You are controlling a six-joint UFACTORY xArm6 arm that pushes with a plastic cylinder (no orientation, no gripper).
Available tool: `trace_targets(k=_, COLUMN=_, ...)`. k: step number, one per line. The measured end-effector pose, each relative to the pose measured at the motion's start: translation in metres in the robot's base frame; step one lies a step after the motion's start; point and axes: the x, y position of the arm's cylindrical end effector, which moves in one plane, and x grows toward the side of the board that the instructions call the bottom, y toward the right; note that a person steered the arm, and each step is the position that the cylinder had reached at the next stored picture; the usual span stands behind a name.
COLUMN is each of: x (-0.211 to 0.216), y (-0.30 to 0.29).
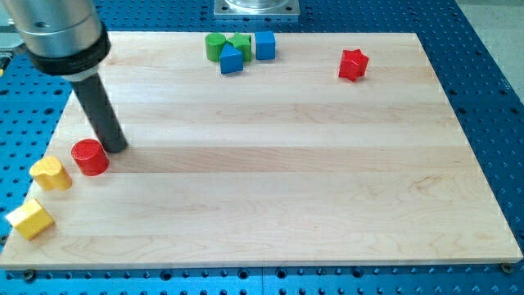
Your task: Push the red star into the red circle
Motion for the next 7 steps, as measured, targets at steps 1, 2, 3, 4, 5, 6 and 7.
trace_targets(k=1, x=0.033, y=-0.002)
trace_targets(k=2, x=0.042, y=0.010)
trace_targets(k=3, x=-0.004, y=-0.003)
trace_targets(k=4, x=-0.043, y=0.088)
trace_targets(k=5, x=-0.069, y=0.234)
trace_targets(k=6, x=-0.080, y=0.374)
trace_targets(k=7, x=-0.158, y=0.391)
